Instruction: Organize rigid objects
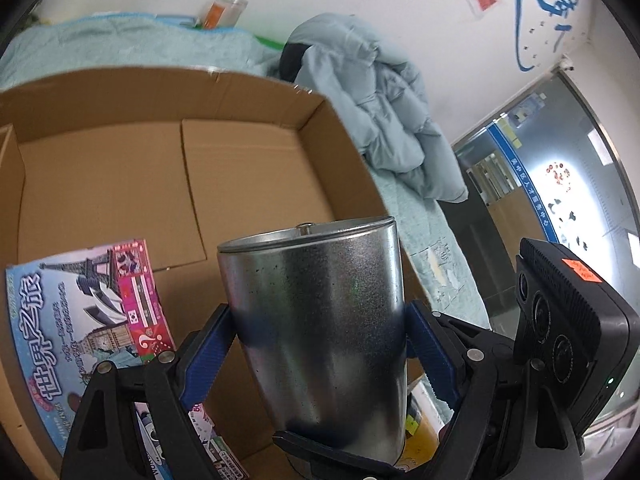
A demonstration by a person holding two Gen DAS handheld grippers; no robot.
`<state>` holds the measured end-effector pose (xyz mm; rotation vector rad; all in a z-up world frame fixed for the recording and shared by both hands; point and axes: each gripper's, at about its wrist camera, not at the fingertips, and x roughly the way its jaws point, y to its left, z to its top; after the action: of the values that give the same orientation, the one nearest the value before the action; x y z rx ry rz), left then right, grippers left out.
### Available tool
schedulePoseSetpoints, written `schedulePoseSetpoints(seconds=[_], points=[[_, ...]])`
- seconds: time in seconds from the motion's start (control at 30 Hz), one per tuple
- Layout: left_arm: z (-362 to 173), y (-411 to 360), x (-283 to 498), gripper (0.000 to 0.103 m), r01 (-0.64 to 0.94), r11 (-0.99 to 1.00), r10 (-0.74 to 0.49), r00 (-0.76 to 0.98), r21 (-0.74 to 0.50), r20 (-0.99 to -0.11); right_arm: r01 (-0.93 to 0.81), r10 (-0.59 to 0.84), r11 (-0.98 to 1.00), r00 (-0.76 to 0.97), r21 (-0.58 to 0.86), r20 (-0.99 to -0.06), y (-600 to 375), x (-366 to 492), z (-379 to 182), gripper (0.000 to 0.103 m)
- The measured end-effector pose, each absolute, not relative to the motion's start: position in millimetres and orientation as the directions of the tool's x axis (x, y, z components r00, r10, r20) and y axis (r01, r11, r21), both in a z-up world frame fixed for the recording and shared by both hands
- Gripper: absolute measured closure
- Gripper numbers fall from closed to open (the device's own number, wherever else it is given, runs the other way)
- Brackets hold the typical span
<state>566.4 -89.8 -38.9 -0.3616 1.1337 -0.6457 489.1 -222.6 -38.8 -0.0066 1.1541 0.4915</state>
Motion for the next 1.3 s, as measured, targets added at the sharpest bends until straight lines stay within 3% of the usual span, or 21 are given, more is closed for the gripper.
schedulePoseSetpoints(seconds=[0.37,0.83,1.07,1.3], points=[[-73.9,-90.0,583.6,0.016,0.161,0.846,-0.533,0.224,-0.509,-0.816,-0.287,0.443,0.876,0.163,0.387,-0.882,-216.6,504.2,-69.0,0.017],[-48.5,-55.5,556.0,0.016,0.121,0.905,-0.424,0.311,-0.408,-0.85,-0.255,0.393,0.905,0.196,0.34,-0.898,-211.4,503.7,-75.0,0.016],[8.9,-40.4,504.1,0.014,0.186,0.905,-0.421,0.508,-0.382,-0.751,-0.278,0.363,0.917,0.286,0.286,-0.887,-210.3,490.0,-50.4,0.012],[62.6,-38.4,415.5,0.001,0.225,0.923,-0.374,0.713,-0.312,-0.593,-0.294,0.322,0.936,0.492,0.193,-0.809,-233.1,431.1,-6.1,0.01]])
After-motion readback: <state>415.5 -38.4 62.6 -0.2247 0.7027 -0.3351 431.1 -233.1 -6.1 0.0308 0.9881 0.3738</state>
